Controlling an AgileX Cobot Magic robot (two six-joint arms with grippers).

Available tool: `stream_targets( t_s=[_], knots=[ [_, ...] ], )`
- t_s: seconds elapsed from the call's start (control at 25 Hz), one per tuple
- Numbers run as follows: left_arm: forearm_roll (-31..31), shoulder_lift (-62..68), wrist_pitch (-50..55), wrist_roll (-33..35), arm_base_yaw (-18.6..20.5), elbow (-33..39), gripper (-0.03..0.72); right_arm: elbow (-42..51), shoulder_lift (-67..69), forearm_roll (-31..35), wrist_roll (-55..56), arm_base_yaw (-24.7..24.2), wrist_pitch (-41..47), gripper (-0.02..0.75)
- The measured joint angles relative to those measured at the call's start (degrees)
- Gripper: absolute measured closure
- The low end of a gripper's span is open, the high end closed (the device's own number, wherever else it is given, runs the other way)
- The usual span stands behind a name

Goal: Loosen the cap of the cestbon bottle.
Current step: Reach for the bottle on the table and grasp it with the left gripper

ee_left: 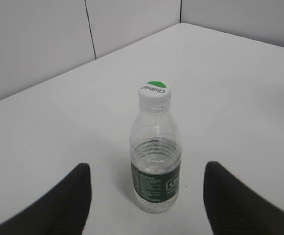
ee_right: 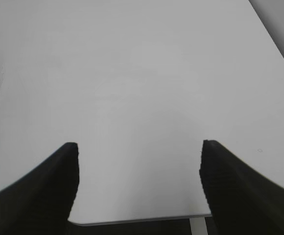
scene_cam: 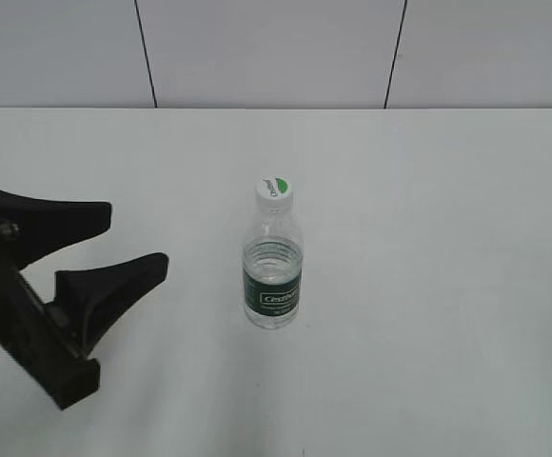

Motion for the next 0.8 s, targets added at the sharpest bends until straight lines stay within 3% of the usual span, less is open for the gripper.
stream_targets(
  t_s=[0.24, 0.8],
  knots=[
    [-1.3, 13.0, -10.7, 0.0, 2.4, 0.0, 0.252, 0.0, 0.0, 0.1, 0.0, 0.0, 0.0, 0.147],
    [0.5, 31.9, -28.5, 0.0, 2.5, 0.0, 0.252, 0.0, 0.0, 0.1, 0.0, 0.0, 0.0, 0.147]
  ],
)
